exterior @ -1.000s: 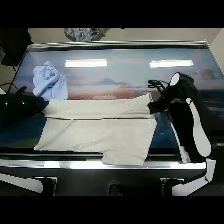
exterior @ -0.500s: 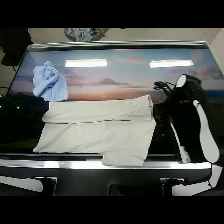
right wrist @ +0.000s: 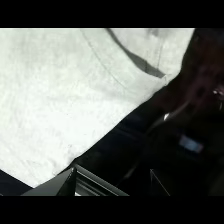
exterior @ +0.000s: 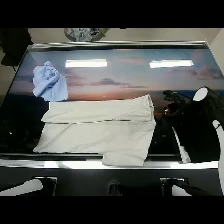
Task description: Fold the shirts.
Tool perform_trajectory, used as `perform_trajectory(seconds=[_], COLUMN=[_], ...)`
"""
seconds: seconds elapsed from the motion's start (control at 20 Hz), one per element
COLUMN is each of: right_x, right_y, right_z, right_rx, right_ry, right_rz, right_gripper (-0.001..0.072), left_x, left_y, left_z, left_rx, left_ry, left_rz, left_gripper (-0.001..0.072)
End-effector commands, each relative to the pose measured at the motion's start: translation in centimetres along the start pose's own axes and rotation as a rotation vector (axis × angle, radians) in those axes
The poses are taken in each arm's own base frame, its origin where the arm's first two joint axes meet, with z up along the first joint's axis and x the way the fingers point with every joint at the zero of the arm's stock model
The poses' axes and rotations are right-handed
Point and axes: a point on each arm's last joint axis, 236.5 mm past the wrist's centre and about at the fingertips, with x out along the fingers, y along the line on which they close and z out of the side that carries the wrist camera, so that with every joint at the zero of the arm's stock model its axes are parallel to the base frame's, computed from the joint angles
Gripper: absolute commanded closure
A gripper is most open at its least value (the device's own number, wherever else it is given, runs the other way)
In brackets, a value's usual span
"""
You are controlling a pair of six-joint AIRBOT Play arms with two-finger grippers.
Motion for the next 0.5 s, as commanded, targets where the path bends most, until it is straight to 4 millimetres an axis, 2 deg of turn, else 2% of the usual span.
perform_trajectory(seconds=[0.0, 0.2, 0.3, 0.4, 0.45], right_x=[-0.8, -1.9, -1.9, -1.9, -1.9], right_y=[1.6, 1.9, 1.8, 1.8, 1.8], right_z=[0.0, 0.4, 0.5, 0.4, 0.4], right_rx=[-0.049, -0.067, -0.067, -0.067, -0.067], right_ry=[-0.081, -0.122, -0.127, -0.125, -0.122], right_rz=[0.007, -0.016, -0.019, -0.017, -0.016], right_gripper=[0.0181, 0.0181, 0.0181, 0.0181, 0.0181], left_x=[2.3, 3.1, 3.8, 4.5, 4.6], left_y=[1.3, -0.9, -0.9, -0.7, -0.6], left_z=[0.2, 1.1, 1.1, 1.1, 1.4], left_rx=[-0.003, 0.013, 0.002, -0.009, -0.015], left_ry=[-0.064, -0.100, -0.106, -0.114, -0.128], left_rz=[0.008, -0.089, -0.094, -0.090, -0.085], left_gripper=[0.0208, 0.0209, 0.0211, 0.0280, 0.0346])
